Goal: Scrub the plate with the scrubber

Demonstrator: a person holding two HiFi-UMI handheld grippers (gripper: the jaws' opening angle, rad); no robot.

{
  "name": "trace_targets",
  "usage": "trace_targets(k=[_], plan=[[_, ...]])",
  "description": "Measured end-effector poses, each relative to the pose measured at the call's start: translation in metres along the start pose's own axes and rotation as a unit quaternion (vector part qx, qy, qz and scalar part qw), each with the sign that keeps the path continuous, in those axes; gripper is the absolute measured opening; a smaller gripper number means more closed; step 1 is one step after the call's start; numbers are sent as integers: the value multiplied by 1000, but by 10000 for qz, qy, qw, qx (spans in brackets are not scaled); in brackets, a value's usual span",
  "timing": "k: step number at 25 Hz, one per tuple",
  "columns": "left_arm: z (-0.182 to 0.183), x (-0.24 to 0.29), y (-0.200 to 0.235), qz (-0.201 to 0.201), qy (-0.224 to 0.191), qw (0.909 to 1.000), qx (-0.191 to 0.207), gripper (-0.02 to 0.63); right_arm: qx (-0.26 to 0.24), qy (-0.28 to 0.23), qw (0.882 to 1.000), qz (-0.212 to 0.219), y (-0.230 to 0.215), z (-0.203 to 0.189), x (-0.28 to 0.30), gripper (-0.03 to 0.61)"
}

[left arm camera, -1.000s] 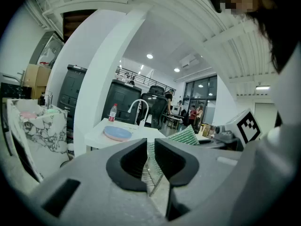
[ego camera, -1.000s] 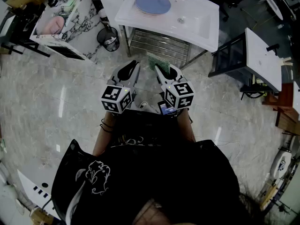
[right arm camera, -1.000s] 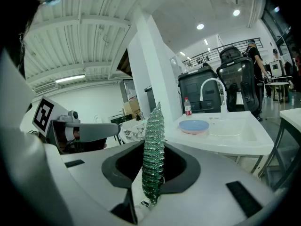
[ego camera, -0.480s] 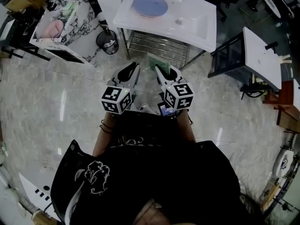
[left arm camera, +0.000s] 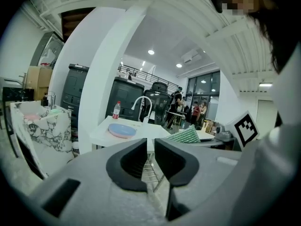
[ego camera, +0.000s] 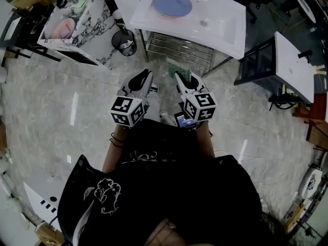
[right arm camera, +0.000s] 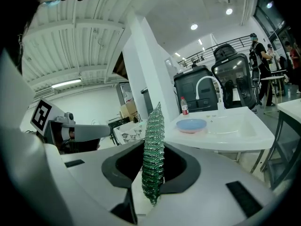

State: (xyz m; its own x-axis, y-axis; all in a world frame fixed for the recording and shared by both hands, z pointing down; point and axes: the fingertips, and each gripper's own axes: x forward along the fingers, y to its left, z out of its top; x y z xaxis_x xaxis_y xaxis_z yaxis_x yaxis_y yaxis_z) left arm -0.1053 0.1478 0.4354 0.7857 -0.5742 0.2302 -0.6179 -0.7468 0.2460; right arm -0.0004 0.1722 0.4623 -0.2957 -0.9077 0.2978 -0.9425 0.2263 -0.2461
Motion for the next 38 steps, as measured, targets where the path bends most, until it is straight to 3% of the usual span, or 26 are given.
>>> trace_targets(k=[7, 18, 26, 38], plan=[[4, 23, 24, -8, 56, 10000, -77, 60, -50, 149, 9999, 7, -9, 1, 26, 91], [48, 133, 69, -214, -26, 9997, -126, 60, -454, 313, 9983, -191, -80, 50, 100, 90], [80, 202, 108, -291, -23, 9994, -157, 60, -438, 385, 9974, -411, -129, 83, 152, 89], [89, 253, 151, -275, 159, 9989, -347, 61, -283, 376, 9972, -572, -181, 113, 208, 89]])
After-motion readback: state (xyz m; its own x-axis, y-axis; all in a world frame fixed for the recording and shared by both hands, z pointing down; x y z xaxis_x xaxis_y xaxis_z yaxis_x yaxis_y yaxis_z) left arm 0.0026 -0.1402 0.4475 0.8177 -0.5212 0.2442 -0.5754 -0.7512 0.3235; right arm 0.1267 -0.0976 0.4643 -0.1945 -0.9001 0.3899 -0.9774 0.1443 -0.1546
